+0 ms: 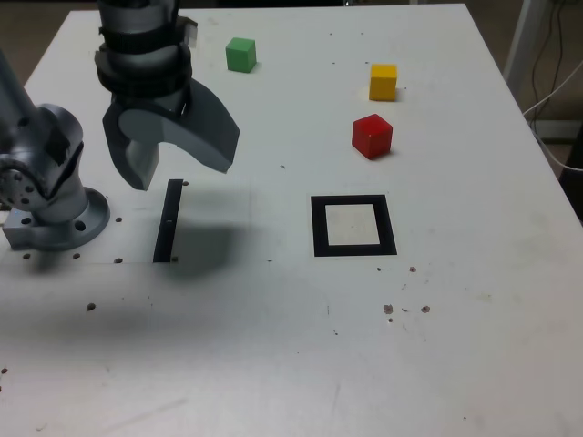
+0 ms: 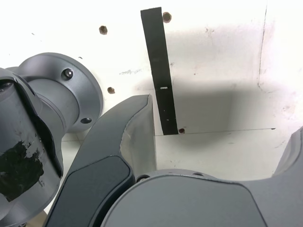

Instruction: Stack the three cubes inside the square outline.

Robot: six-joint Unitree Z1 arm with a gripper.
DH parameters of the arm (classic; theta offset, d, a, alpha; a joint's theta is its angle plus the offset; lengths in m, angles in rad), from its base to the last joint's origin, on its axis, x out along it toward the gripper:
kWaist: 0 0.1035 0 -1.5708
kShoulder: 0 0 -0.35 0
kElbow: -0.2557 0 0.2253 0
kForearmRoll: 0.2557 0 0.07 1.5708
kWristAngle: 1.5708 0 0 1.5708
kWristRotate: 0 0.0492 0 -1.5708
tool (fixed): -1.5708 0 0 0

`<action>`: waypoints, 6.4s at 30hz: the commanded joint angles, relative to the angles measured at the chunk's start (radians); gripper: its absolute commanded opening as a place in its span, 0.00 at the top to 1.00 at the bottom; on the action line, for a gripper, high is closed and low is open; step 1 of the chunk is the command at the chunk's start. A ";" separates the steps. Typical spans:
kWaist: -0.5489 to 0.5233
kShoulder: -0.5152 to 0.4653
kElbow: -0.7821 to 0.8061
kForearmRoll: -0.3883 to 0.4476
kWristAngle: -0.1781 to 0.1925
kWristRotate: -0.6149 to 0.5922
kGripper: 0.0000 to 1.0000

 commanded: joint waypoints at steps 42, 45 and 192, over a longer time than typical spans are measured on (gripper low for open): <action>0.237 0.196 -0.303 0.022 -0.061 0.060 0.01; 0.258 0.250 -0.418 0.077 -0.036 0.060 0.01; 0.056 0.677 -0.628 0.028 -0.075 -0.008 0.80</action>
